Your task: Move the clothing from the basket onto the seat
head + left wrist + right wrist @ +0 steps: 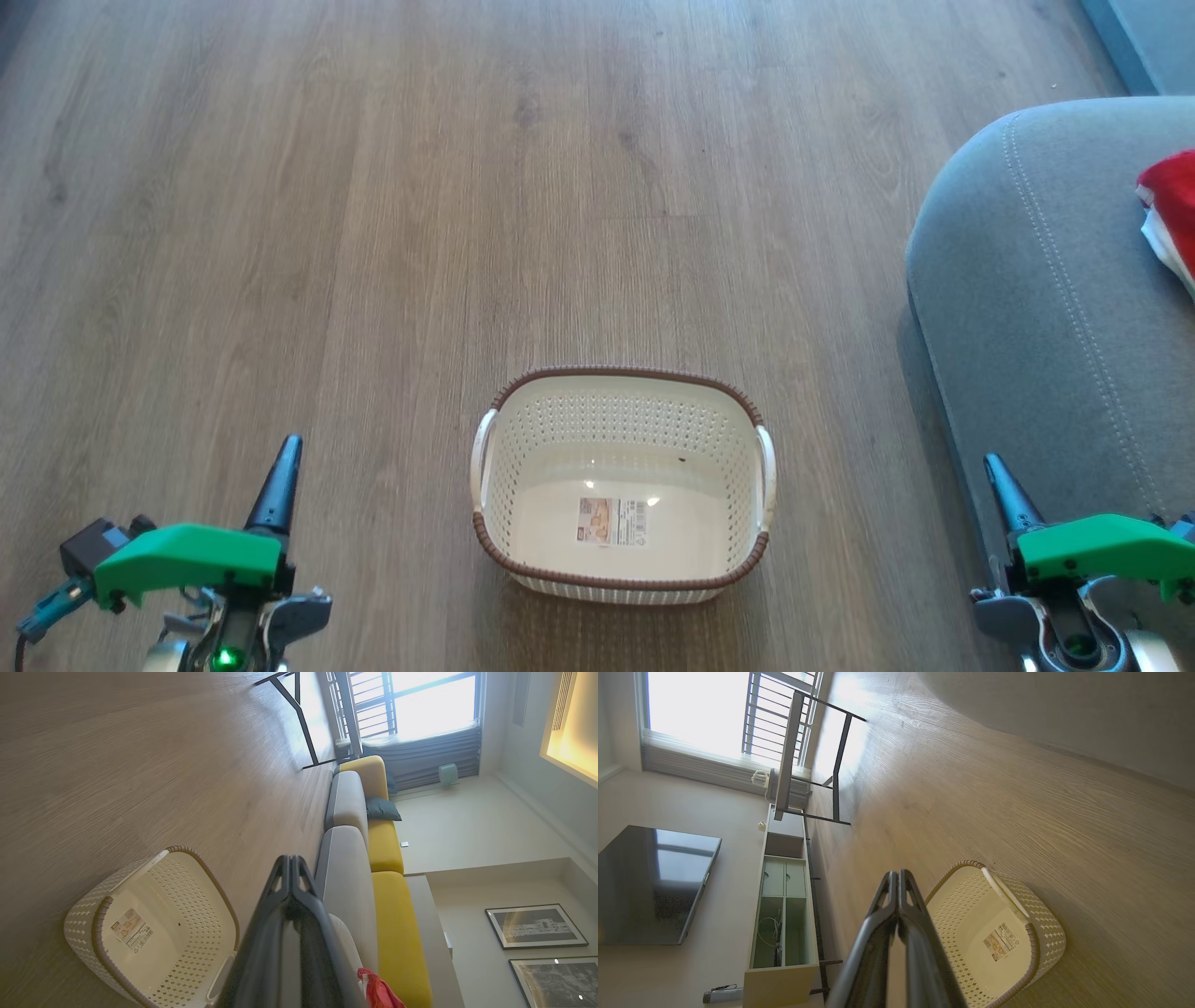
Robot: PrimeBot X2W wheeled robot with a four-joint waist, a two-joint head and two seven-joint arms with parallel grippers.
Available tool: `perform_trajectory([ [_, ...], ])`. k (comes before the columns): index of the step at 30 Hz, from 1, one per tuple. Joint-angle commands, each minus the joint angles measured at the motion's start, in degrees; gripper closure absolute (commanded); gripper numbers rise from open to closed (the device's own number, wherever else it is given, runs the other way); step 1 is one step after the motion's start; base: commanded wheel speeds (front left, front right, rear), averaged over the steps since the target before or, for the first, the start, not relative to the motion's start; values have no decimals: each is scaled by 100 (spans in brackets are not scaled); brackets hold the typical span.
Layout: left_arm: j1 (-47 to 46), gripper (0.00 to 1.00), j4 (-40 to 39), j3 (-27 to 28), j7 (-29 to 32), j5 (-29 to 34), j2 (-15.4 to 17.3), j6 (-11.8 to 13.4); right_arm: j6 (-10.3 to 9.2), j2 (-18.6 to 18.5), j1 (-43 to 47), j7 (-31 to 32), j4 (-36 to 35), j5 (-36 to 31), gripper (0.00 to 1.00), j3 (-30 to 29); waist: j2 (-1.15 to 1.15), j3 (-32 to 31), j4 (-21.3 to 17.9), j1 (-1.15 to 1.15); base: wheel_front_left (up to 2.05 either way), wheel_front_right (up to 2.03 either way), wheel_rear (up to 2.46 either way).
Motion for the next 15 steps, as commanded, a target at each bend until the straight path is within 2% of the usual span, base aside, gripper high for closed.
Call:
perform_trajectory([
  [1,-339,100,-214,218,41,-126,21,-57,31,-39,-302,50,-222,171,100,72,0,-4,-1,0,0,0,0],
  [15,-354,100,-246,505,275,-815,-114,-180,36,-30,-359,264,-248,1149,100,56,0,-54,-18,0,0,0,0],
])
